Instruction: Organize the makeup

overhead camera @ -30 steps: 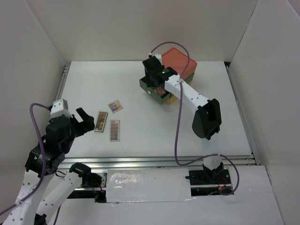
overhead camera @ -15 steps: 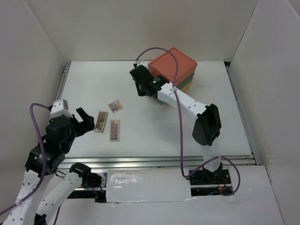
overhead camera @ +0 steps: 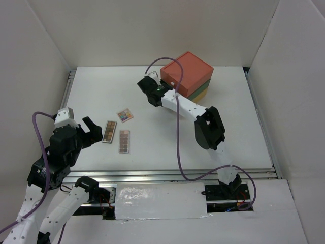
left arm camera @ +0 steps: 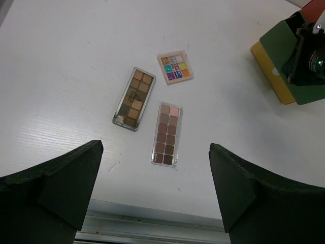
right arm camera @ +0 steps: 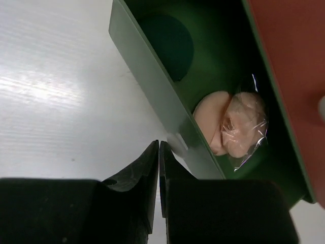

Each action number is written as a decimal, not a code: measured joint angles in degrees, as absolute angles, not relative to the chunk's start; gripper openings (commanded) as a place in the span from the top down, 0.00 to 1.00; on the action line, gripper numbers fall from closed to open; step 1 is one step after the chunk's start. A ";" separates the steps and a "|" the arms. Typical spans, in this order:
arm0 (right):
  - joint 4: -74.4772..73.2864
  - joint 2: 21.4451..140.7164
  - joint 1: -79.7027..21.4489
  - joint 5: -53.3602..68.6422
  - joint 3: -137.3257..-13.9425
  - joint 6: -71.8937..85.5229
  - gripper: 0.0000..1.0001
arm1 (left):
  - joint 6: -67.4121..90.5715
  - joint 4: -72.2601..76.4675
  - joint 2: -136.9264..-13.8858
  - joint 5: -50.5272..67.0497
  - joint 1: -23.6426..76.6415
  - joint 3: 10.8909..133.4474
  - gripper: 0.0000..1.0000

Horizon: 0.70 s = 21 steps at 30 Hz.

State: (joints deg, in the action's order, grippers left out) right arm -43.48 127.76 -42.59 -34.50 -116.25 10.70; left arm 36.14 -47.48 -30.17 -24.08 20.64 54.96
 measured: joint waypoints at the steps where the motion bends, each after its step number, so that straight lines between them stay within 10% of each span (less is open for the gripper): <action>1: -43.51 127.85 -42.37 -34.89 -116.25 10.48 0.90 | 36.14 -47.46 -30.17 -24.05 20.64 54.96 0.01; 21: -41.54 133.53 -39.35 -45.32 -120.31 3.62 0.90 | 36.03 -47.27 -30.28 -23.68 20.64 54.94 0.01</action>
